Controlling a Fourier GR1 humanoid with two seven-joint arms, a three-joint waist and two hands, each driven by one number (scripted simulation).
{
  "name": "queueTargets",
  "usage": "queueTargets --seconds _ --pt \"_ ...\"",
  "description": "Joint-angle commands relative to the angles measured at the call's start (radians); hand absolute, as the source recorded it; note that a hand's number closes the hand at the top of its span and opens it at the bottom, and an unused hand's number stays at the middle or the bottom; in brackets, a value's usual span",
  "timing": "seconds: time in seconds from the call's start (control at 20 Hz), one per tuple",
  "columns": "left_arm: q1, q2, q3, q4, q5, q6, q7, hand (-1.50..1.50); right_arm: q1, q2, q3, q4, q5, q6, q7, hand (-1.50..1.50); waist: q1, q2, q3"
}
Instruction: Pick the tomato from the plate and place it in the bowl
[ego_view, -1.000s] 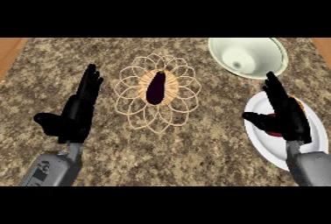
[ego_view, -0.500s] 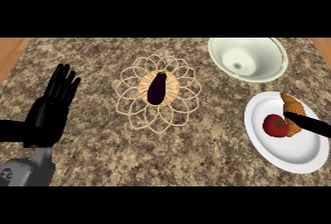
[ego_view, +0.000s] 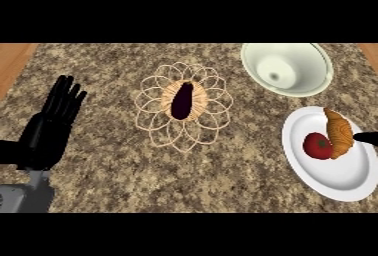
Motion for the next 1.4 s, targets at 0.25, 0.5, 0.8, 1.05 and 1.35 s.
queueTargets --seconds 0.25,0.5,0.8,1.05,1.35 --pt "-0.022 0.013 0.015 0.013 0.017 -0.032 0.011 0.0 -0.145 -0.143 0.122 0.022 -0.251 0.68 0.361 -1.5 0.023 0.002 0.0" --pt "-0.001 0.017 0.038 -0.021 0.02 -0.046 0.021 0.0 -0.369 -0.073 0.115 0.142 -0.303 0.761 0.526 -1.5 0.012 0.001 0.004" --pt "0.013 0.0 0.058 -0.067 -0.005 -0.014 0.07 0.0 -0.361 -0.015 0.124 0.103 -0.283 0.693 0.573 -1.5 -0.014 -0.005 0.004" --pt "-0.029 -0.028 0.07 0.023 -0.025 -0.03 0.048 0.0 -0.279 0.011 0.124 -0.004 -0.31 0.646 0.619 -1.5 -0.027 -0.005 0.003" --pt "0.042 -0.008 0.109 0.002 -0.017 -0.104 0.014 0.0 -0.176 0.009 0.146 -0.125 -0.204 0.553 0.592 -1.5 -0.023 -0.006 0.003"
